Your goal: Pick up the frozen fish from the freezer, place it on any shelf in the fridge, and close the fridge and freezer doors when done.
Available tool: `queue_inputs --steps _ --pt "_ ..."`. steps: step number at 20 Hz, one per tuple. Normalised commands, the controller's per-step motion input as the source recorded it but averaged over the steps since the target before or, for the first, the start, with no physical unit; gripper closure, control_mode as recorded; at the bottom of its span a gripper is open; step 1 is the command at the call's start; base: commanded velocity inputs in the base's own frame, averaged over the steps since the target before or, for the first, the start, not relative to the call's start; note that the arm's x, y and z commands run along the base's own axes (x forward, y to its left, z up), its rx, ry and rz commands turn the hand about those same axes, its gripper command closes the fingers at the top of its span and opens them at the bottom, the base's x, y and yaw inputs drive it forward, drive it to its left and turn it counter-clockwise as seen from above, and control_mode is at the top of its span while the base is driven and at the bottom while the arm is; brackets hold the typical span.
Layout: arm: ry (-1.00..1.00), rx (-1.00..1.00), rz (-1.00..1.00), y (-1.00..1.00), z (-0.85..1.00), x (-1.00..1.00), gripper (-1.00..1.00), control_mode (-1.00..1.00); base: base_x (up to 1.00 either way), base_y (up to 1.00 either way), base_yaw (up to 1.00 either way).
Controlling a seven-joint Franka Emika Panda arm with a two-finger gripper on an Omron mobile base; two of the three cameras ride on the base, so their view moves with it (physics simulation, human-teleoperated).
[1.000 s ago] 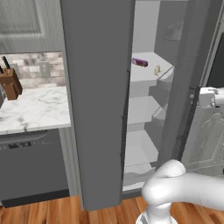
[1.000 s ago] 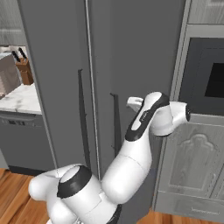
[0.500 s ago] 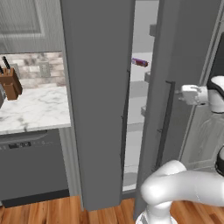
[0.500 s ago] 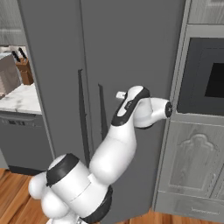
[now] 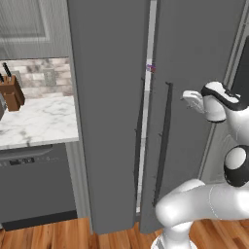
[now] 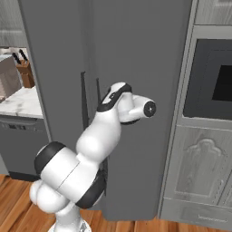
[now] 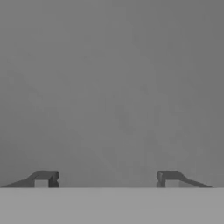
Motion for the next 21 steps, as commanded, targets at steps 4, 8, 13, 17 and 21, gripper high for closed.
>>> queue_inputs --steps 4,8,13,17,21 --pt "0.00 -0.05 -0.28 0.24 0.00 0.82 -1.00 -1.00 0.00 0.00 0.00" --pt "-0.01 -0.05 -0.23 0.15 0.00 0.74 -1.00 -1.00 0.00 0.00 0.00" --pt "-0.02 0.00 -0.02 0.02 0.00 0.05 -1.00 -1.00 0.00 0.00 0.00" --pt "0.00 0.00 0.00 0.00 0.00 0.00 -1.00 -1.00 0.00 0.00 0.00" --pt "0.00 0.00 0.00 0.00 0.00 0.00 -1.00 -1.00 0.00 0.00 0.00"
